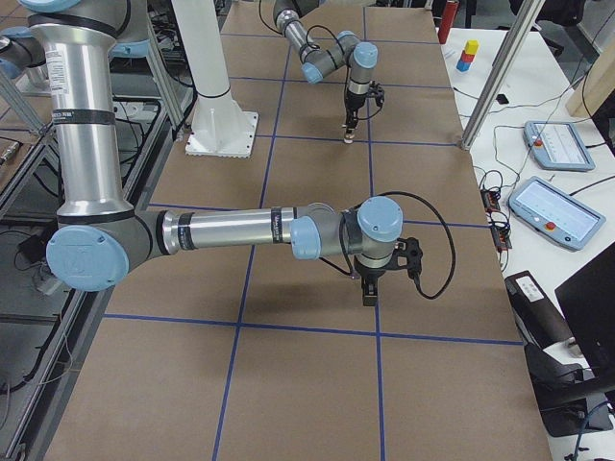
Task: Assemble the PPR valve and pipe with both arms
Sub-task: 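Lower the held valve upright onto the center grid crossing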
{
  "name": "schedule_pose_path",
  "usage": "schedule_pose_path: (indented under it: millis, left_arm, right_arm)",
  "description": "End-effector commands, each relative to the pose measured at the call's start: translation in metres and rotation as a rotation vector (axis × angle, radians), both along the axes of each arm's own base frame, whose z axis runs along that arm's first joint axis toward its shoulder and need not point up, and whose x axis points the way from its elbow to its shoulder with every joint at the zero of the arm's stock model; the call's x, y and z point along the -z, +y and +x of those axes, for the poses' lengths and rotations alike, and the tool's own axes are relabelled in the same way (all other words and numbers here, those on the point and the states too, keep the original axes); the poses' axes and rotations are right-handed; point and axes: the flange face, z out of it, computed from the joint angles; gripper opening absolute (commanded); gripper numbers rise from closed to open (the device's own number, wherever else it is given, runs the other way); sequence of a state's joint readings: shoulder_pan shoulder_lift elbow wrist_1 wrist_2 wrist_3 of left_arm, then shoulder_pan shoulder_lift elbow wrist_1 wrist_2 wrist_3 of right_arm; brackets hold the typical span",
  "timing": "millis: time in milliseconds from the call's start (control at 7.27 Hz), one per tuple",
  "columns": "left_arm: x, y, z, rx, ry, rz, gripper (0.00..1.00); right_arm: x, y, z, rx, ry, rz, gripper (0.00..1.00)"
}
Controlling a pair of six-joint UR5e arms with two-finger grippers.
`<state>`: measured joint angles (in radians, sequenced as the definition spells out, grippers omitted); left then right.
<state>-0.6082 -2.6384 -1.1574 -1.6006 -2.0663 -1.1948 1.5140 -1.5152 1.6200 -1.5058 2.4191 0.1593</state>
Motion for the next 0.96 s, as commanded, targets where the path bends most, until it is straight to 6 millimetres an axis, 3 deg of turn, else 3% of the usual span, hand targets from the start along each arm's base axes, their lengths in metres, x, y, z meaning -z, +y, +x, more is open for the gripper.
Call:
schedule_pose_path:
  millis: [0,138,275,688,825]
  left_arm:
    - [-0.004,0.0,0.001,-0.001,0.009,0.006,0.24]
    - [-0.004,0.001,0.0,-0.003,0.009,0.008,0.53]
    - [-0.009,0.001,-0.001,-0.001,0.006,0.006,1.0]
    - [0.001,0.003,-0.007,0.002,0.028,0.022,1.0]
    - [0.011,0.009,-0.029,0.014,0.066,0.049,1.0]
  right_arm:
    - [-0.001,0.0,0.0,0.0,0.0,-0.003,0.99]
    - [-0.001,-0.002,0.0,0.0,0.0,-0.003,0.99]
    - [0.001,-0.003,0.0,0.0,0.0,0.0,0.99]
    - [0.001,-0.002,0.0,0.003,-0.001,0.005,0.99]
    - [0.001,-0.003,0.0,0.007,0.005,0.011,0.99]
